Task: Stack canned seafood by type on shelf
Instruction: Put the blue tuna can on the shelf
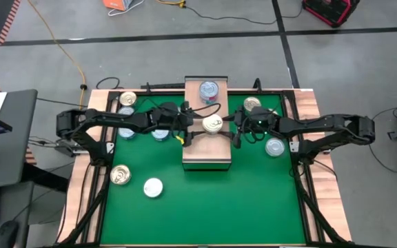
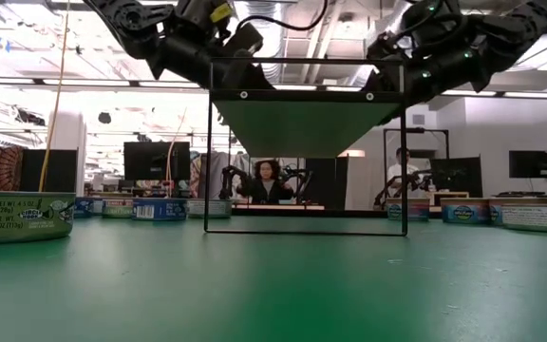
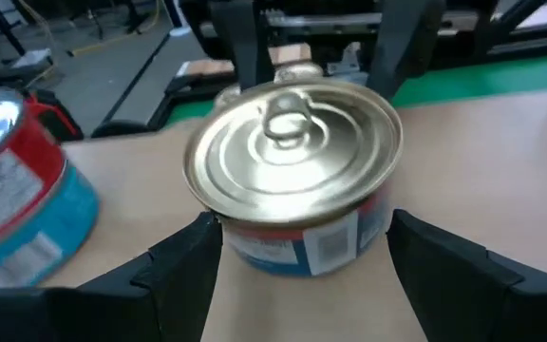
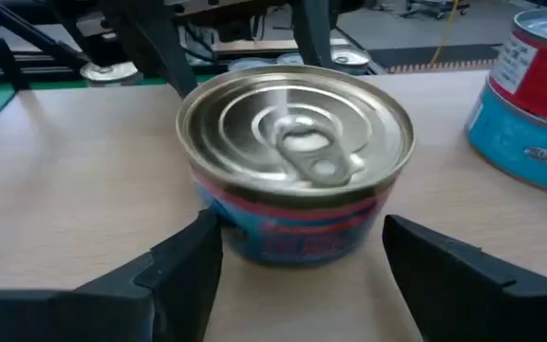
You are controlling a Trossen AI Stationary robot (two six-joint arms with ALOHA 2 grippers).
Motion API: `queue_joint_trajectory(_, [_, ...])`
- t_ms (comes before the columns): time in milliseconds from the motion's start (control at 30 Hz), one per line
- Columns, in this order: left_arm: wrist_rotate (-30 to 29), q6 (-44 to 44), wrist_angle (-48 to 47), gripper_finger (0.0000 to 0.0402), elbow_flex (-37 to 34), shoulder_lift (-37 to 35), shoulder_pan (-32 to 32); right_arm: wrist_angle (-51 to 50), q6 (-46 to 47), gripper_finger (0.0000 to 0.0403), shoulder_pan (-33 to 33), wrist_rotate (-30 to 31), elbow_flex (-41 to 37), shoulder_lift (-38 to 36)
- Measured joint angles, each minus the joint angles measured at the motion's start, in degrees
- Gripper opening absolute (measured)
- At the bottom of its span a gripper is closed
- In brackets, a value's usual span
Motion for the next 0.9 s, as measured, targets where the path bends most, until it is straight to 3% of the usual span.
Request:
queue_joint_trajectory(400, [-0.08,-0.44,-5.33,0.0288,0.07,-1.33,-3.04,-1.1,1.12,0.0315,3.41,-0.69,-0.26,0.13])
queue_joint_trajectory(900, [-4.74,-0.56,-11.82,0.0288,0.05,-5.49,-9.13,-1.74,2.76,0.0315,9.63,-0.72,-0.17,0.13])
